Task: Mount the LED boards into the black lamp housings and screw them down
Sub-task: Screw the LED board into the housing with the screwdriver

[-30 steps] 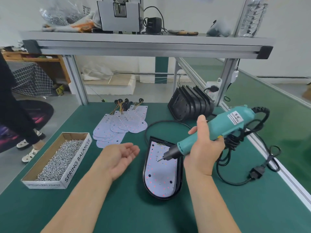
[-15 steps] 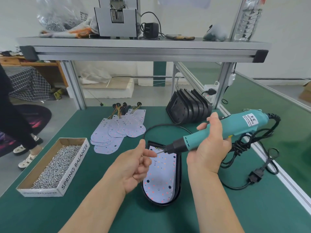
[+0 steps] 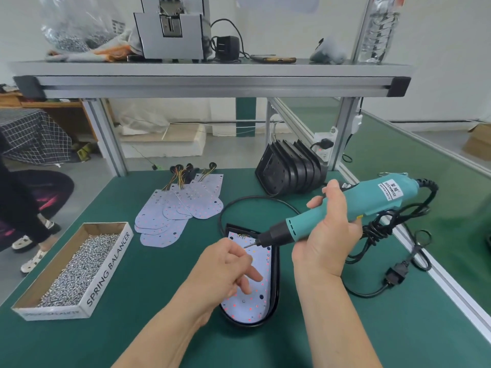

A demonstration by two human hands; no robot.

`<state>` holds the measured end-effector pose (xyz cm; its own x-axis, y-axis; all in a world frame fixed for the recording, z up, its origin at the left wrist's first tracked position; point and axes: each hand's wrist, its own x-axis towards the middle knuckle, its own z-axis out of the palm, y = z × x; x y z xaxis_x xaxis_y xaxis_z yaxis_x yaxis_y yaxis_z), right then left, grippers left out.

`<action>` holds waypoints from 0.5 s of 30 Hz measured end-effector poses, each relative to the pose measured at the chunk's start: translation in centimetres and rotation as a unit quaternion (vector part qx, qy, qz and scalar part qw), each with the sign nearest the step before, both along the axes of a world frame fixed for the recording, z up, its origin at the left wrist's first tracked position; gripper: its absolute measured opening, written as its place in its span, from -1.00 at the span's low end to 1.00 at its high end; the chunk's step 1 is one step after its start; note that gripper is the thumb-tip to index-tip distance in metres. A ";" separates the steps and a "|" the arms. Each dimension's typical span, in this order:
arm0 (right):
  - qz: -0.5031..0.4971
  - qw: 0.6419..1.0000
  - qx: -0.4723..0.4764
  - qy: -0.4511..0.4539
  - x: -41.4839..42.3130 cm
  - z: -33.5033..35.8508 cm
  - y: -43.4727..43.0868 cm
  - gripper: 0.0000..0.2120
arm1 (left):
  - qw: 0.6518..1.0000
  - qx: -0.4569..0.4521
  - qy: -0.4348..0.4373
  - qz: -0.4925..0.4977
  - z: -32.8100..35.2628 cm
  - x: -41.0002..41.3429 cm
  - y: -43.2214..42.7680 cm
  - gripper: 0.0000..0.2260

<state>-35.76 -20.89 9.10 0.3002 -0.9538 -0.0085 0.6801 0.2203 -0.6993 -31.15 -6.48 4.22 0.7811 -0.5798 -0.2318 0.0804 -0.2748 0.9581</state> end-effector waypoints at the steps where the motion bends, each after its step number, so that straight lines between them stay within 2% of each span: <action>1: 0.001 1.000 -0.003 0.002 0.0 0.0 0.0 -0.81 | 0.999 0.011 -0.041 0.017 -0.2 -0.1 0.0 -0.94; 4: 0.005 1.000 -0.024 0.007 -0.1 -0.2 0.0 -0.83 | 0.983 0.056 -0.161 0.072 -0.6 -0.2 -0.1 -0.86; 8: 0.006 0.998 -0.062 0.012 -0.1 -0.2 0.4 -0.59 | 0.941 0.129 -0.295 0.102 -0.7 -0.5 -0.4 -0.80; 15: 0.008 0.997 -0.072 0.020 -0.1 -0.5 0.5 -0.75 | 0.894 0.180 -0.395 0.111 -0.7 -0.8 -0.5 -0.79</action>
